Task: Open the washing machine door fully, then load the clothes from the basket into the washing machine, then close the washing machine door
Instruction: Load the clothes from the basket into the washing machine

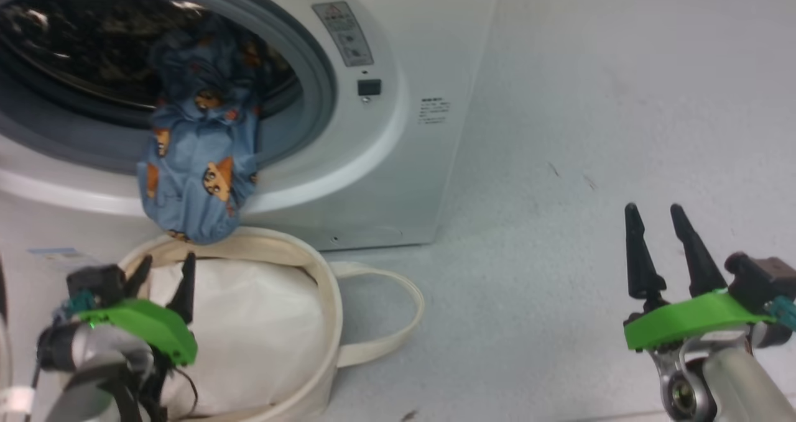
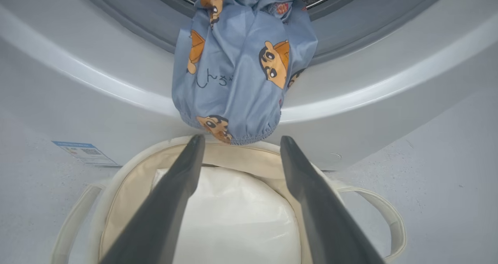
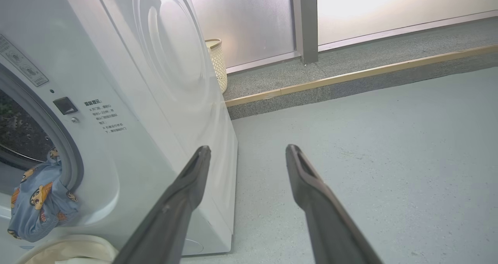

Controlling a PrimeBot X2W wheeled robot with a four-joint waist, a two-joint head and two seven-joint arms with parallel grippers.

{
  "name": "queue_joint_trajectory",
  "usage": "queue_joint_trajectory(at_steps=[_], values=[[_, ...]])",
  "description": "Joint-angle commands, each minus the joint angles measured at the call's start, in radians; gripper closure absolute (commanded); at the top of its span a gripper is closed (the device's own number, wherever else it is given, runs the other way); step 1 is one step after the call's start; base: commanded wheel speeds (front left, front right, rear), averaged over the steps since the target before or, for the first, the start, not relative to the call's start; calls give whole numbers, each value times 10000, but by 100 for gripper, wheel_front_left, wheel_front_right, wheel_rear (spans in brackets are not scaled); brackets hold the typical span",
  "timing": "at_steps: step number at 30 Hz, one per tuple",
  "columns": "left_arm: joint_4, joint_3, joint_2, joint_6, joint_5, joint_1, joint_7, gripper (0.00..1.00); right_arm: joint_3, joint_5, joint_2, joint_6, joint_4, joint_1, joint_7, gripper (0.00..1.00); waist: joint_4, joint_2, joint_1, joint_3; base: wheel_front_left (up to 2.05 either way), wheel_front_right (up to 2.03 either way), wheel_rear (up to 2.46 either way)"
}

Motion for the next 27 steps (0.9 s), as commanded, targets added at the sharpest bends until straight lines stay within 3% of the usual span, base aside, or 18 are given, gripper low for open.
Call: queue_joint_trajectory(at_steps=[1,11,27], values=[[-100,209,450,-57,-29,-468,-120,0,96,-94,-44,4,-358,-279,-124,0,-264,0,-2,328,0,0,0],[1194,-6,884,-31,246,-1864,-120,0,-65,-321,146,4,-669,-566,-124,0,-819,0,-2,1359,0,0,0],[1899,11,1314,116,296,-3510,-120,0,-260,-695,303,4,-1141,-691,-124,0,-1230,0,-2,2716,0,0,0]])
